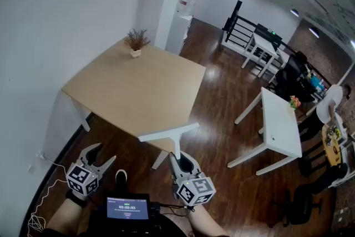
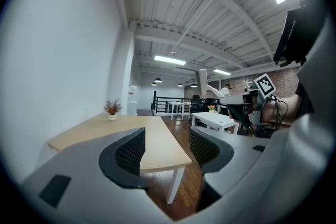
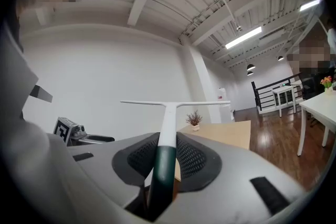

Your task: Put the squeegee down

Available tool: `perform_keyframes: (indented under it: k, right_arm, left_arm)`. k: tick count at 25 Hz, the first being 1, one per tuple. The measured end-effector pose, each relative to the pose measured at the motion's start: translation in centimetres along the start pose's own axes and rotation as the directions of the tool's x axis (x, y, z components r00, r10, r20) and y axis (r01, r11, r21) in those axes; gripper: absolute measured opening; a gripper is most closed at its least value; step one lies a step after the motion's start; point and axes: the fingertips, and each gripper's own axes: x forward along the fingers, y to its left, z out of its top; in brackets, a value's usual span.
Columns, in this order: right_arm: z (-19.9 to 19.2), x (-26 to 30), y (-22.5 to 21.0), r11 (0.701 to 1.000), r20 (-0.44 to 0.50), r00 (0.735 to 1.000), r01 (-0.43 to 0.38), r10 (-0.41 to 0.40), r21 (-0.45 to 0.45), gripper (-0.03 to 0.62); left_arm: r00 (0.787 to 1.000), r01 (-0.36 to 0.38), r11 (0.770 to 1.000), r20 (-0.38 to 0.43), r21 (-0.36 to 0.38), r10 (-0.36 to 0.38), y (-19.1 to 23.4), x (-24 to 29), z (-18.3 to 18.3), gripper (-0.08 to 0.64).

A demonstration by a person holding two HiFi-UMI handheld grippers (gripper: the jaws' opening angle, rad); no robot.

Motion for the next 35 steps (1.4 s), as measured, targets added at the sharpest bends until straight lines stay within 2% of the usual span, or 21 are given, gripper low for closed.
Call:
perform_keyframes:
  k: [10, 18, 23, 27, 35]
  right_arm:
    - [-0.1, 8.1, -3.7, 1.0, -0.02, 0.999, 0.027, -0.027, -0.006, 0.11]
    - [1.4, 20.1, -7.4, 0.997, -0.036, 0.996, 0.077, -0.077, 0.001, 0.109]
    - [2.9, 27.7, -9.1, 0.994, -0.024, 0.994, 0.107, -0.108, -0.014, 0.11]
    - [3.8, 31.9, -10.1, 0.992, -0.014, 0.992, 0.128, -0.128, -0.014, 0.109]
    - [4.2, 36.8, -12.0, 0.988, -0.037, 0.987, 0.154, -0.155, -0.02, 0.11]
  left_arm:
    - [0.999, 0.039, 0.999, -0.007, 0.001, -0.039, 6.1, 7.8, 1.0, 0.27]
    - [0.995, 0.09, 0.996, -0.029, -0.005, -0.09, 16.0, 16.5, 3.3, 0.27]
    - [0.99, 0.136, 0.99, -0.032, 0.036, -0.135, 22.3, 21.5, 5.7, 0.27]
    - [0.986, 0.169, 0.984, -0.024, 0.057, -0.168, 24.9, 24.7, 7.5, 0.27]
    - [0.979, 0.201, 0.979, -0.043, 0.043, -0.199, 28.1, 29.0, 7.4, 0.27]
